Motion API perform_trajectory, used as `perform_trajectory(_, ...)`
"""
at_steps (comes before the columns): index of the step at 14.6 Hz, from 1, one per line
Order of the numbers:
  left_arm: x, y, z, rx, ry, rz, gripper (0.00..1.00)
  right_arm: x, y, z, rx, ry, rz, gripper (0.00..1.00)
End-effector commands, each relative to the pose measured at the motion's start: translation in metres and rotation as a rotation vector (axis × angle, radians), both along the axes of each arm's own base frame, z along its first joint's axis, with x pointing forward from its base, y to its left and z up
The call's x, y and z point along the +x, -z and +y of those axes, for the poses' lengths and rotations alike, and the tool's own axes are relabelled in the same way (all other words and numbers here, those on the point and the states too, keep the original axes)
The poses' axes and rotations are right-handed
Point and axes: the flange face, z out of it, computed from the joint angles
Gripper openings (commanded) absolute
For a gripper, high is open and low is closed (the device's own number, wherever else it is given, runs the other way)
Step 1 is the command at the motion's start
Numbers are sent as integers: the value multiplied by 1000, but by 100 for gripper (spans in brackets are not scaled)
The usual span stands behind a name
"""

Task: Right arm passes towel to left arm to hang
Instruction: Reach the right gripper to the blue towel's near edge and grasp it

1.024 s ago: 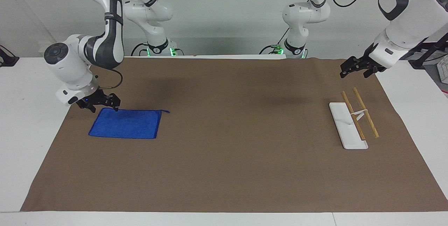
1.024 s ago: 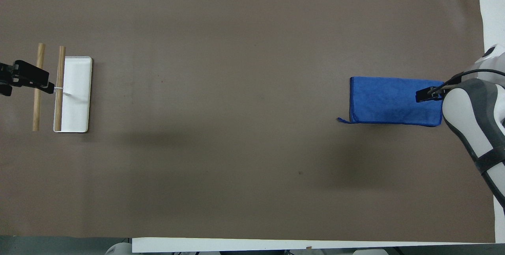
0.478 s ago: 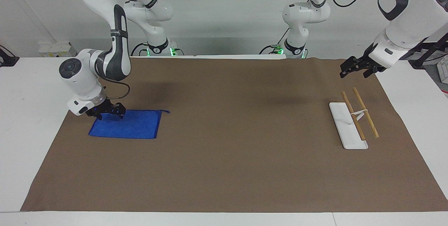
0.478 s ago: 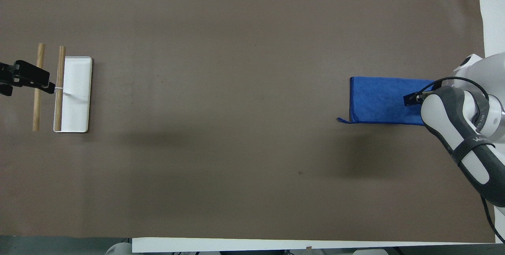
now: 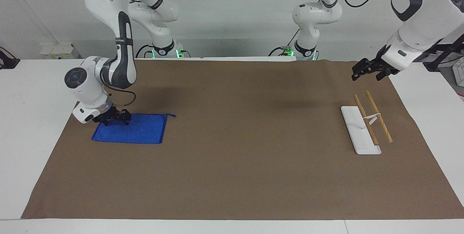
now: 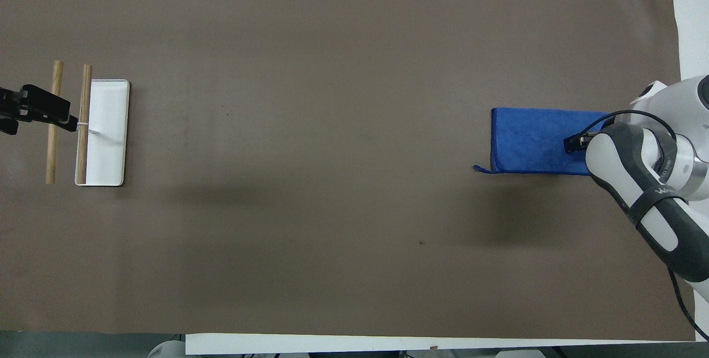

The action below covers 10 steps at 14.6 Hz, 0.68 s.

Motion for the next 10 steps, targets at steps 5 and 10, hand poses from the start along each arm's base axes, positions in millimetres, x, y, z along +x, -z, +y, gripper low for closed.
perform_trajectory(5,1,-2,-3,15,-8,-8,100,1,8,0,6,-11,-36,51)
perform_trajectory(10,0,-3,-3,15,-9,-10,100,0,9,-1,9,-28,-29,1)
